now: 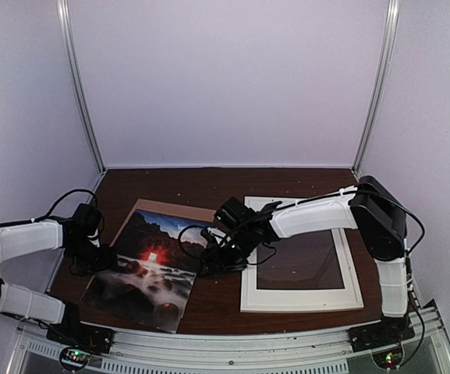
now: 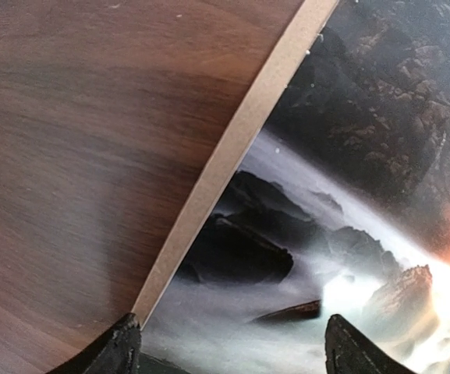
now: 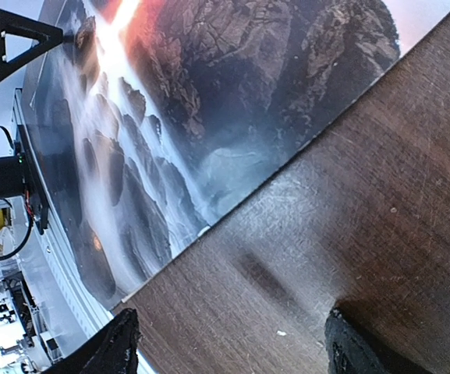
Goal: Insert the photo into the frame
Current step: Move the photo to the center of the board.
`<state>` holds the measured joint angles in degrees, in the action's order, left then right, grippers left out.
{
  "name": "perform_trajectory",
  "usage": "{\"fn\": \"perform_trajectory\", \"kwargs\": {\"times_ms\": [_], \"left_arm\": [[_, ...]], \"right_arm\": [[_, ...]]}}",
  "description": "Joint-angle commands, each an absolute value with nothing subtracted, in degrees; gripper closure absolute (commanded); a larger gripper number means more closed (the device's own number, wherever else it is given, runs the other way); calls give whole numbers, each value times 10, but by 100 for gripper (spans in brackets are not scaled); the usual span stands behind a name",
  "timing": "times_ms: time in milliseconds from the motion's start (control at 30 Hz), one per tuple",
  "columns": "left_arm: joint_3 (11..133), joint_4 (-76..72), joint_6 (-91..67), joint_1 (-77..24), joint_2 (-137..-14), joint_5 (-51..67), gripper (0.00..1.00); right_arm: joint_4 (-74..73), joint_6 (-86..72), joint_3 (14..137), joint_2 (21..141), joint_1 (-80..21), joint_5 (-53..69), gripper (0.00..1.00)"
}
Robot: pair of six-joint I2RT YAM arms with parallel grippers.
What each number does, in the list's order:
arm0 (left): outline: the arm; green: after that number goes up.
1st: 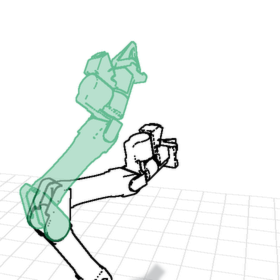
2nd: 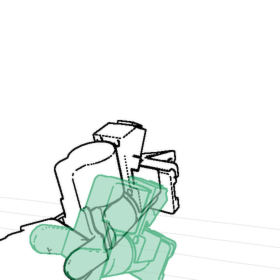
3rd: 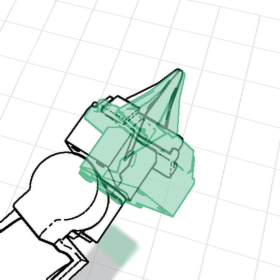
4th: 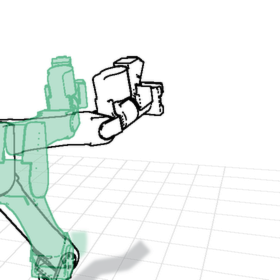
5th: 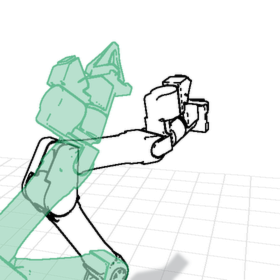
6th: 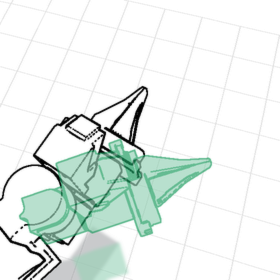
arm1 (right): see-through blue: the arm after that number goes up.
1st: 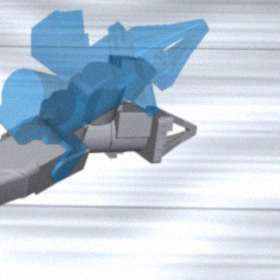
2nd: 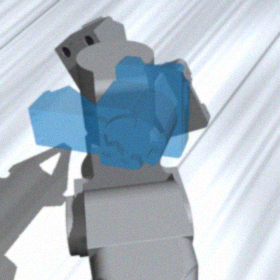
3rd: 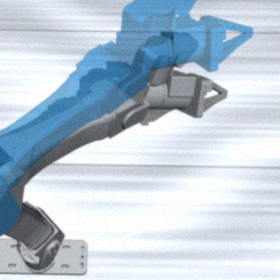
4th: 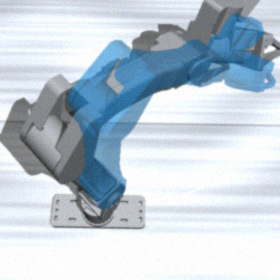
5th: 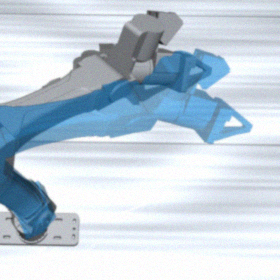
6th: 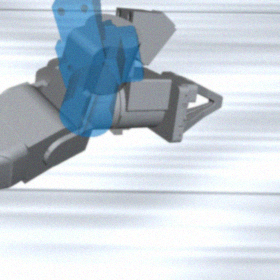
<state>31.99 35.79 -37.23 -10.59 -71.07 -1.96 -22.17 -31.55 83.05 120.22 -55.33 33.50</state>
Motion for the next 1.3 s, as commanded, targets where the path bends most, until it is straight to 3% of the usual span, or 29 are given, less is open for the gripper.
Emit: {"fn": "perform_trajectory", "kwargs": {"times_ms": [0, 567, 900, 1033, 1267], "left_arm": [[280, 325, -380, -108, -711, 99, 21], [274, 302, -423, -201, -702, 152, 32], [302, 292, -445, -256, -700, 172, 37], [318, 297, -434, -256, -705, 158, 37], [367, 325, -396, -254, -745, 82, 27]], "right_arm": [[-216, -334, 839, 1223, -543, 321, 19], [-169, -385, 848, 1254, -474, 338, 20], [-144, -402, 833, 1252, -434, 360, 30], [-143, -400, 834, 1251, -423, 372, 33], [-165, -388, 829, 1242, -421, 369, 34]]}}
